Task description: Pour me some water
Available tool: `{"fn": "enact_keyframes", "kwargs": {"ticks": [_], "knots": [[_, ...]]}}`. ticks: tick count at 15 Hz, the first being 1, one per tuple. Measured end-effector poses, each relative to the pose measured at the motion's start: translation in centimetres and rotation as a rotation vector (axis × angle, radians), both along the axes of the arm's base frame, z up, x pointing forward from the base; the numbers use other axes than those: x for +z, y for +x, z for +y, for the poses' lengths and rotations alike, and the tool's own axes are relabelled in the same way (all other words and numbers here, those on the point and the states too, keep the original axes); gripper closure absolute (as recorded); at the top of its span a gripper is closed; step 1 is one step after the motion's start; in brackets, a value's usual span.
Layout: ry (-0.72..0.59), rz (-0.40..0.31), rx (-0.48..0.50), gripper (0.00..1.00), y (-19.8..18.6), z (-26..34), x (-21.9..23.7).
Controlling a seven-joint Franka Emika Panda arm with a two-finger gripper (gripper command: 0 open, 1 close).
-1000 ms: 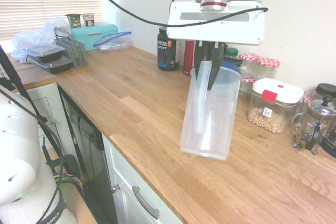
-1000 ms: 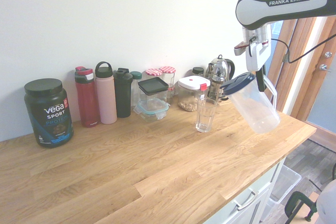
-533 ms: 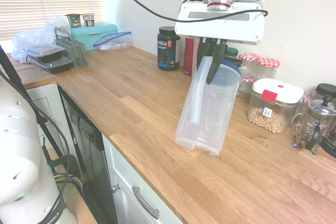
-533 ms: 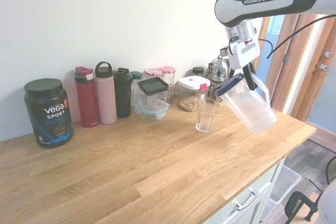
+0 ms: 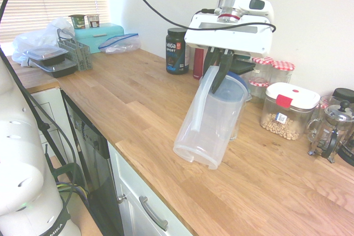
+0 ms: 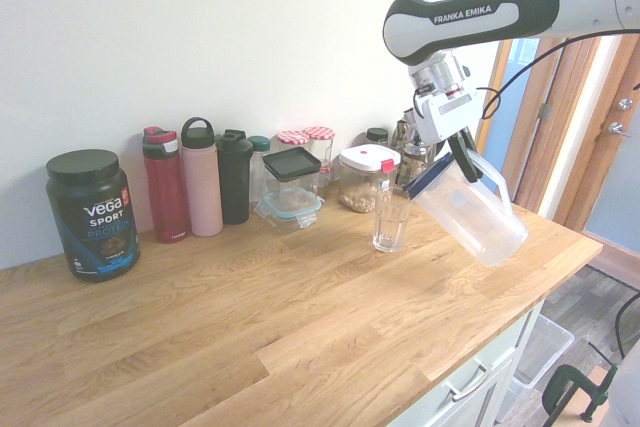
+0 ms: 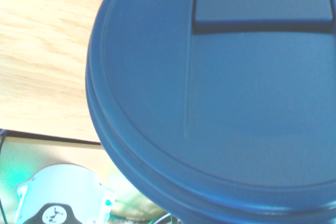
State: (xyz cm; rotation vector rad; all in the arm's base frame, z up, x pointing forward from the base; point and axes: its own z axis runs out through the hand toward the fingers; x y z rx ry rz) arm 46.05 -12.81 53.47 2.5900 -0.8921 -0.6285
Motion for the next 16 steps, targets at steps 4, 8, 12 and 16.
{"fn": "enact_keyframes", "kwargs": {"ticks": [4, 8, 12, 16], "knots": [[-0.004, -0.032, 0.003, 1.00, 0.3, -0.2, 0.0], [0.014, -0.173, 0.024, 1.00, -1.9, -1.9, 0.5], [0.039, -0.370, 0.062, 1.00, -8.9, -6.1, 1.4], [0.048, -0.556, 0.055, 1.00, -15.3, -6.9, -1.2]]}}
